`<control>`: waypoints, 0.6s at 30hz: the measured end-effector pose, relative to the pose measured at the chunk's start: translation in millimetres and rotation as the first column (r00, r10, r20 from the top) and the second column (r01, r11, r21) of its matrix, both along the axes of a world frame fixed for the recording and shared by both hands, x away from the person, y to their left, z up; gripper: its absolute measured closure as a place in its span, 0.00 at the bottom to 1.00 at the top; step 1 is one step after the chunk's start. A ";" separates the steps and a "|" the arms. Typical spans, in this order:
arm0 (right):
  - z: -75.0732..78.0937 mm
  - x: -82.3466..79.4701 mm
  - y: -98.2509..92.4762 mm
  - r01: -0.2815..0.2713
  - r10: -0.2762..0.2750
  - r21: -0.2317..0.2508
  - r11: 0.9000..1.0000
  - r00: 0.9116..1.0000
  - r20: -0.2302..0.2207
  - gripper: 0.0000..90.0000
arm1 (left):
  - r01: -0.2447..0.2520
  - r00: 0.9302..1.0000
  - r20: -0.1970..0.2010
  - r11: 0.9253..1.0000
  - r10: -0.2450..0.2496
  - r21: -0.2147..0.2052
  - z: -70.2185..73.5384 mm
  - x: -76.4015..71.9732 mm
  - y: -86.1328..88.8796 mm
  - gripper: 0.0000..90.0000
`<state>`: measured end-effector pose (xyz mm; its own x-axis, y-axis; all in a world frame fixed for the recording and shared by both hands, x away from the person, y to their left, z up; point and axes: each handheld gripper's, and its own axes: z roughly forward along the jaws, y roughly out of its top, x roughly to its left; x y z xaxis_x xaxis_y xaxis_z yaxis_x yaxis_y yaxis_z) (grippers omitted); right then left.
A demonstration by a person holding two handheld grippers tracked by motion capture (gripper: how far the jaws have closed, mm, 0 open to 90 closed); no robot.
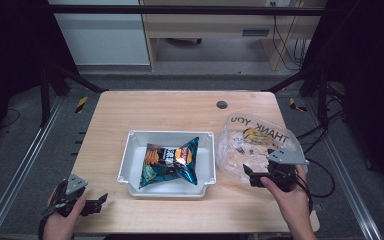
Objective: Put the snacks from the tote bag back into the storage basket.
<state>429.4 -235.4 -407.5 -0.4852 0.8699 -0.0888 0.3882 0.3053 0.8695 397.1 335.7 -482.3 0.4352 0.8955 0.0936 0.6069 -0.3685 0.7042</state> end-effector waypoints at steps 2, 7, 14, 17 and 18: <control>-3.7 -0.3 0.8 -0.003 0.003 0.001 1.000 1.000 -0.011 0.05 | 0.001 1.000 -0.001 1.000 -0.001 0.001 0.0 0.0 0.0 0.04; -14.1 -0.6 3.2 -0.015 0.014 -0.015 1.000 0.999 -0.048 0.05 | 0.001 1.000 -0.002 1.000 -0.001 0.001 -0.2 0.1 -0.2 0.04; -24.2 -0.8 5.0 -0.029 0.027 -0.030 0.999 0.996 -0.086 0.06 | 0.001 1.000 -0.003 1.000 -0.001 0.001 -0.3 0.1 -0.2 0.04; -28.2 -0.8 5.3 -0.035 0.032 -0.033 0.999 0.995 -0.095 0.06 | 0.001 1.000 -0.004 1.000 -0.001 0.002 -0.4 0.1 -0.4 0.04; -29.3 -1.0 5.4 -0.036 0.032 -0.036 0.999 0.994 -0.101 0.06 | 0.002 1.000 -0.004 1.000 -0.002 0.004 -0.4 0.1 -0.4 0.04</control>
